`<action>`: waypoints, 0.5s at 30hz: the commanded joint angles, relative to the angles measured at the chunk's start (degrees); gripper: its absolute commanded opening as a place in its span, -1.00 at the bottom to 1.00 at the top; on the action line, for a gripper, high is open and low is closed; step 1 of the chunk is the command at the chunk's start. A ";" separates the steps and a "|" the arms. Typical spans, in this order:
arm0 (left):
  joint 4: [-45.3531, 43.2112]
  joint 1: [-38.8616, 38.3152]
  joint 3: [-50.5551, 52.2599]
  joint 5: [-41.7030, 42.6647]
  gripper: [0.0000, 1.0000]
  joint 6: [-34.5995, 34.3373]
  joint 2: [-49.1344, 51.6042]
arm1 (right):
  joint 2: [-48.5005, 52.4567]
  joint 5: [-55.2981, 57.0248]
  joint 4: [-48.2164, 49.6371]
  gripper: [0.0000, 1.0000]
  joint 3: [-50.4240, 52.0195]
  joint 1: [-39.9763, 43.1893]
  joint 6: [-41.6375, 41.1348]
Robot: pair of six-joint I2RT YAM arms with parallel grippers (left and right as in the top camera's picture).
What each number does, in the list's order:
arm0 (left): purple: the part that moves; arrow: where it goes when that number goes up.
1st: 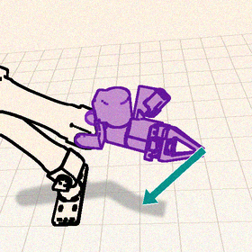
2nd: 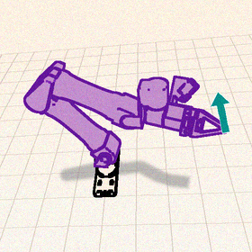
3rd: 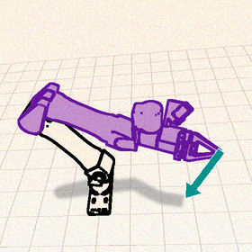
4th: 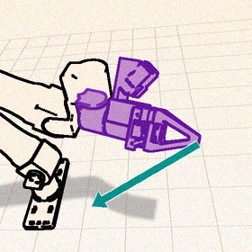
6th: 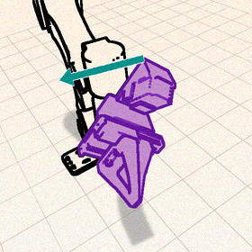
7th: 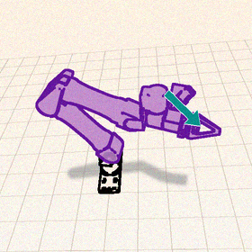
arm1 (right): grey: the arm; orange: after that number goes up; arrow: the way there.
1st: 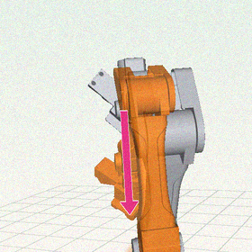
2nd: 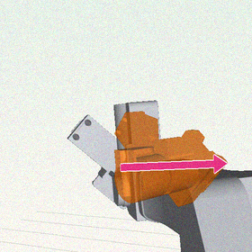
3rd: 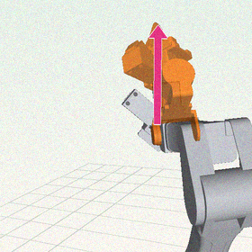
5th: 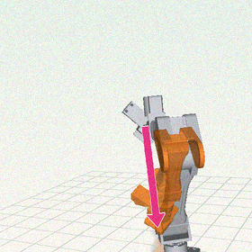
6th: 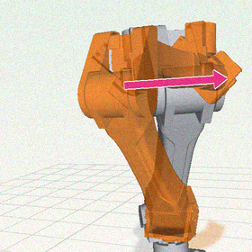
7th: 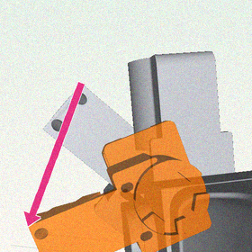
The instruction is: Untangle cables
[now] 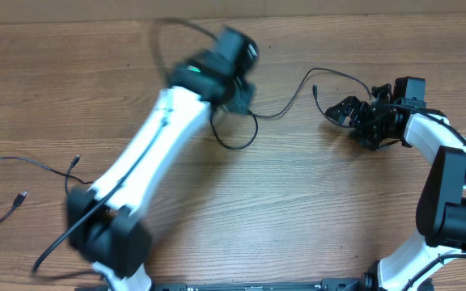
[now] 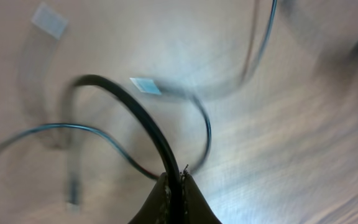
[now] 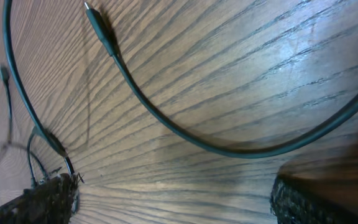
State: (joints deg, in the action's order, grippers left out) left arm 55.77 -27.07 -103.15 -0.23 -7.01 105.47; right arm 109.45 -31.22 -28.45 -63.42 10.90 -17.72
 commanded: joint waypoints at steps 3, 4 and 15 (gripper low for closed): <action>-0.20 10.19 -5.88 0.00 -0.91 0.92 -7.32 | 5.33 4.59 -3.43 1.00 4.17 -0.35 -0.61; -0.37 12.94 -5.92 0.02 -0.91 0.50 -7.87 | 5.33 4.57 -3.41 1.00 4.17 -0.35 -0.61; 4.48 19.47 -4.72 13.03 -0.92 8.31 -6.03 | 5.33 4.57 -3.17 1.00 4.17 -0.35 -0.66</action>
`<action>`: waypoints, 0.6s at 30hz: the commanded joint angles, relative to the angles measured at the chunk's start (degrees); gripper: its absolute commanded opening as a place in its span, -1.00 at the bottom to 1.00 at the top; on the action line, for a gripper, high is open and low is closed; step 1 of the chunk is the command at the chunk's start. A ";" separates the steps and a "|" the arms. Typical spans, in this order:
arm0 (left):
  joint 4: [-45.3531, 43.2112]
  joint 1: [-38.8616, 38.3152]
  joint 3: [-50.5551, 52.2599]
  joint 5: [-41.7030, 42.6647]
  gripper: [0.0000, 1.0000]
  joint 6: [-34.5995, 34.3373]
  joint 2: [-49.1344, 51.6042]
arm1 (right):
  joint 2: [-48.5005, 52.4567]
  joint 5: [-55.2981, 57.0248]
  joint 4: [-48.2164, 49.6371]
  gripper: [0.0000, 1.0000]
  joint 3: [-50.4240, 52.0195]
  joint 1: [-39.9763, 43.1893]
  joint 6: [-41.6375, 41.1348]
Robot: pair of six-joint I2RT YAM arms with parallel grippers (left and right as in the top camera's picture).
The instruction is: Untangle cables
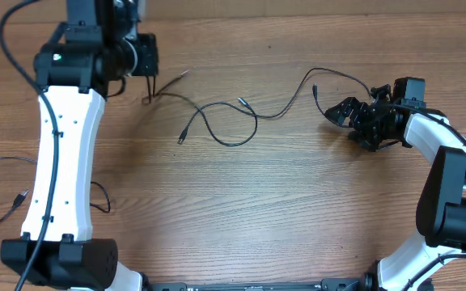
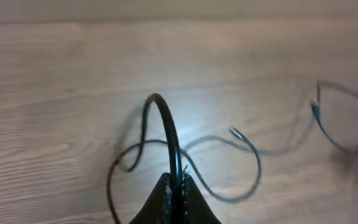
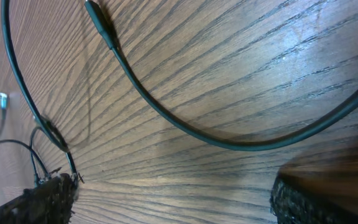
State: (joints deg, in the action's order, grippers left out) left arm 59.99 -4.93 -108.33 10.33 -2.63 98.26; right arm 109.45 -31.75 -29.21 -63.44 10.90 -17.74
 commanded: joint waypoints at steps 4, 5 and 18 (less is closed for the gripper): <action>0.94 -7.69 0.85 -5.18 -0.91 3.72 3.69 | 5.33 5.09 -2.45 1.00 4.20 -0.35 -0.63; 1.20 -9.07 0.87 -7.34 -0.91 3.21 4.66 | 5.33 5.09 -2.47 1.00 4.20 -0.35 -0.63; 7.10 -22.14 0.90 -14.23 -0.80 6.01 21.46 | 5.33 5.09 -2.78 1.00 4.20 -0.35 -0.61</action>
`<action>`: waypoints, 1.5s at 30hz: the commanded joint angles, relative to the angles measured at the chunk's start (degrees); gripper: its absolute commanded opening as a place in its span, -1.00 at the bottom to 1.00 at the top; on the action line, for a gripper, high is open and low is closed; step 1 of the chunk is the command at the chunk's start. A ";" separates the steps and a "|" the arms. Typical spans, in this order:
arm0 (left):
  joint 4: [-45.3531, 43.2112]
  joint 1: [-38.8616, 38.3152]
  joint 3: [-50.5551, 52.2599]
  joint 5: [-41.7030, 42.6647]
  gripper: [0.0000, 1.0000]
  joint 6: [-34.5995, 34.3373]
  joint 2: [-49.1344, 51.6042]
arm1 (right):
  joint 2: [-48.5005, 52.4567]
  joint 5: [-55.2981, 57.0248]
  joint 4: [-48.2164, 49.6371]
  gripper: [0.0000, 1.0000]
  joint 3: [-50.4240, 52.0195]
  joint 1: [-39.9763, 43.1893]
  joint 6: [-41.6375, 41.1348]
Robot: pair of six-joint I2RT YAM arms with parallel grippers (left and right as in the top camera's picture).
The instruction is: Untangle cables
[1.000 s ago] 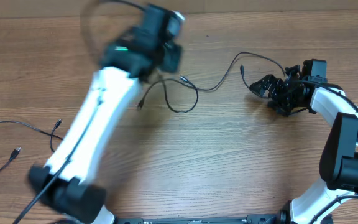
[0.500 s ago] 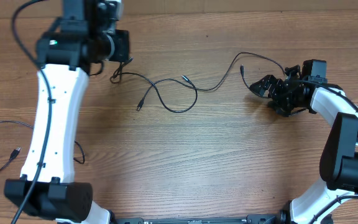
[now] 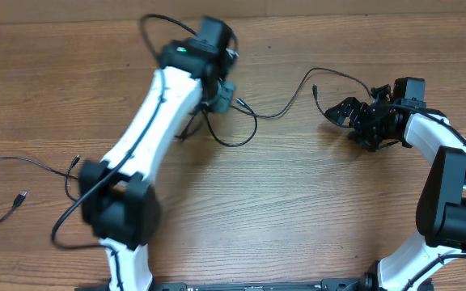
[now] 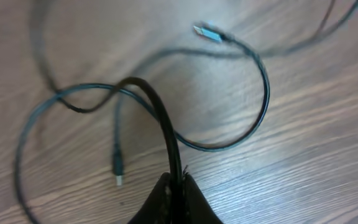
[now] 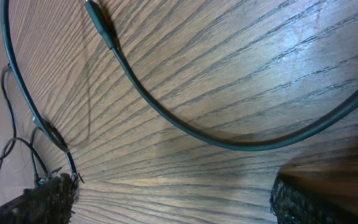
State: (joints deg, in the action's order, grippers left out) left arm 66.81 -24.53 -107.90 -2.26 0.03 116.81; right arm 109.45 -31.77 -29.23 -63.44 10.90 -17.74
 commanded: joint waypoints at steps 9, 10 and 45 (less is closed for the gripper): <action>-1.29 -7.28 0.46 -5.27 -0.78 4.72 12.41 | 5.33 5.33 -3.98 1.00 4.20 -0.35 -0.17; -1.29 -7.58 0.46 -3.93 -0.78 4.72 13.38 | 5.33 5.49 -4.11 1.00 4.20 -0.35 -0.17; -1.81 -8.04 -2.95 9.62 -0.23 3.02 17.31 | 5.33 9.27 -4.28 1.00 4.20 -0.35 -0.17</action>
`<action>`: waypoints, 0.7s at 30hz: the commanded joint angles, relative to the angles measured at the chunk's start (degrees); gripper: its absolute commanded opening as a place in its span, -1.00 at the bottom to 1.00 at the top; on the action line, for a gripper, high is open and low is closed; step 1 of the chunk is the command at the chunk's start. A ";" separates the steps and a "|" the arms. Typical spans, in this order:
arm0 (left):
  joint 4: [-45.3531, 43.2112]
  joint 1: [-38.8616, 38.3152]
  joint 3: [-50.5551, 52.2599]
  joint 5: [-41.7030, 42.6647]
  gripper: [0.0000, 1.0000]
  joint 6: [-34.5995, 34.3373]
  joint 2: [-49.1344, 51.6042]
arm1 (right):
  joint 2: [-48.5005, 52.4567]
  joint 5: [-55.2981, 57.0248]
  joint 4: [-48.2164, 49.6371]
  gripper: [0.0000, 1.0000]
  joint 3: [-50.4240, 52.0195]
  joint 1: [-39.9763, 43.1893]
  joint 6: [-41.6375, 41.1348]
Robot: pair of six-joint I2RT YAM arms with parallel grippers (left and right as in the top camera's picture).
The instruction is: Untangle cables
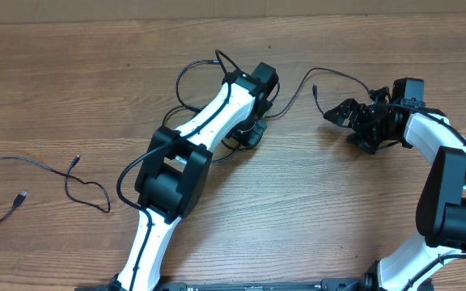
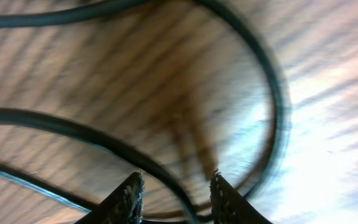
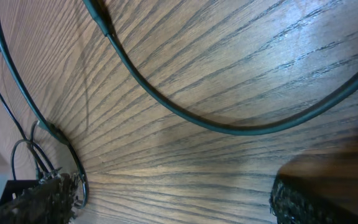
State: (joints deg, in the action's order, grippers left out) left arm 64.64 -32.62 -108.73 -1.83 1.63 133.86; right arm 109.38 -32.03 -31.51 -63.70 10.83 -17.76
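A thin black cable (image 1: 291, 95) runs from the tangled loops (image 1: 194, 74) in the middle back of the table toward the right, ending in a plug (image 1: 315, 87). My left gripper (image 1: 249, 135) is low over the tangle; in the blurred left wrist view it (image 2: 176, 186) is open, with a dark cable strand (image 2: 160, 171) passing between its fingers. My right gripper (image 1: 345, 113) rests at the right, wide open (image 3: 173, 199), nothing between its fingers. A cable arc (image 3: 185, 118) lies ahead of it, and a strand touches its left finger (image 3: 48, 196).
A separate black cable (image 1: 47, 170) with small plugs lies loose at the left edge of the wooden table (image 1: 298, 210). My left arm (image 1: 209, 129) stretches diagonally across the middle. The right arm (image 1: 447, 186) stands along the right edge.
My left gripper was shut on a cable strand above the tangle; now it is open, lower and further right. Loops now lie around the left arm. The right gripper has not moved.
My left gripper was shut on a cable strand over the middle tangle. Then it held the strand at the far back left, with the cable stretched out. Then it was back over the tangle, and now it is open there. The right gripper stayed open throughout.
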 commanded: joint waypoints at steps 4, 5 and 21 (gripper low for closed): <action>0.26 0.09 -2.12 12.98 -0.17 1.42 0.26 | 5.40 9.51 -2.03 1.00 4.46 -0.28 -0.13; 0.22 0.07 -2.12 13.35 -0.10 1.42 0.26 | 5.40 9.51 -2.03 1.00 4.46 -0.28 -0.13; -9.97 -2.14 8.15 7.63 0.06 0.48 0.31 | 5.40 9.53 -2.25 1.00 4.48 -0.28 -0.15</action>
State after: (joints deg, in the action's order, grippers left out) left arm 55.00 -33.71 -104.66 7.42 2.07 132.51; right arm 109.40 -31.94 -31.55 -63.70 10.83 -17.76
